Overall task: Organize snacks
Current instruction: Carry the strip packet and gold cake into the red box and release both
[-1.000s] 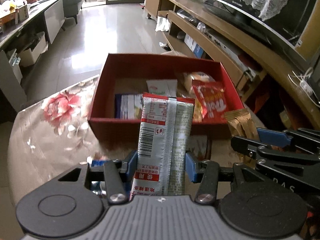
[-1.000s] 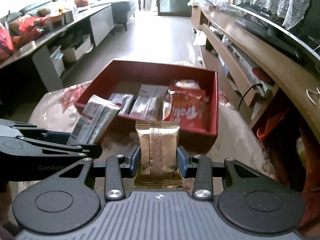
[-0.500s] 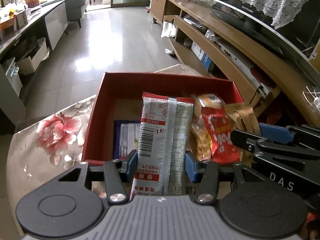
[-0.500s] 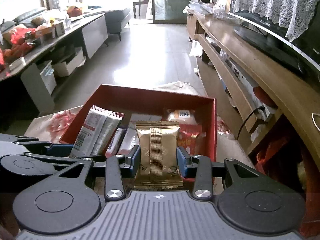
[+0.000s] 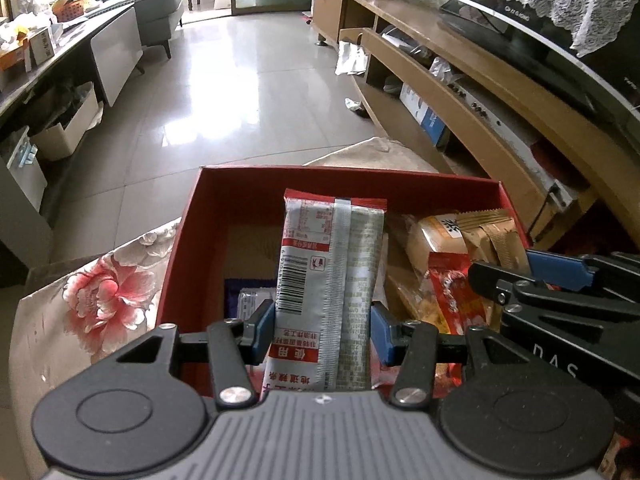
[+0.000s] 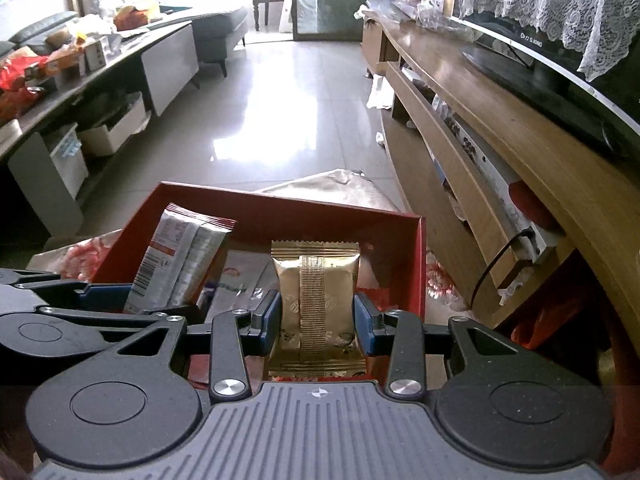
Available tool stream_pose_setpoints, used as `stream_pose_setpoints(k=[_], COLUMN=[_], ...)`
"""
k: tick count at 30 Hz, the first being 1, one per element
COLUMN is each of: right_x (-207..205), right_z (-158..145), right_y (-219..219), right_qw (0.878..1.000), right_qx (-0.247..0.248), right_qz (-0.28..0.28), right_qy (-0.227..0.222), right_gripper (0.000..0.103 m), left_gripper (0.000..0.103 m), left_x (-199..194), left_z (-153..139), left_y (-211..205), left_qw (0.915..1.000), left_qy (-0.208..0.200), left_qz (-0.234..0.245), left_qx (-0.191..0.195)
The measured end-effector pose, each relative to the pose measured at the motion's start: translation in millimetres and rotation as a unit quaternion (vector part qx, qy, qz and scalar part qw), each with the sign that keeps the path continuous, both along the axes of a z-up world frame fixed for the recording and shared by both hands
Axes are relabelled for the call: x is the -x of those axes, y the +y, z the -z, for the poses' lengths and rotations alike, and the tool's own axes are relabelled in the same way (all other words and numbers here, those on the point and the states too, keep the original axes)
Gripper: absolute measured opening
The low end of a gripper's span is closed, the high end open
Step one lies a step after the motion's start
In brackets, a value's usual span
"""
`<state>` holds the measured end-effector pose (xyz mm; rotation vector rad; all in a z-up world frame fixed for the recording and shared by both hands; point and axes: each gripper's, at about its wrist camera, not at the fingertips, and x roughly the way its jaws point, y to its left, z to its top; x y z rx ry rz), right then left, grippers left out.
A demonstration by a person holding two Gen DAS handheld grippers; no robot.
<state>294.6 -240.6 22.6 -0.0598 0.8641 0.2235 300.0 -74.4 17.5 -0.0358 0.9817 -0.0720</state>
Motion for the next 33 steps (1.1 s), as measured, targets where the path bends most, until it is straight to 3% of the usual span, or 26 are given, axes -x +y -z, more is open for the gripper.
stream_pose_setpoints(k=[19, 33], right_x=[-25.2, -21.6], right_z=[26.2, 20.7], right_y=[7.3, 1.1], right_qw=[1.0, 1.0], right_qx=[0.009, 0.019], right_qz=[-0.002, 0.014], right_qy=[0.028, 0.007], right_gripper=[0.048, 0.064], left_gripper=[0.052, 0.053], left_x=[-20.1, -12.8], left_z=[27.4, 14.6], left_y=[-1.4, -2.0], left_qw=[0.9994, 0.9997], left_qy=[0.022, 0.008], left_qz=[-0.011, -0.007], left_qx=[-0.023, -0.022])
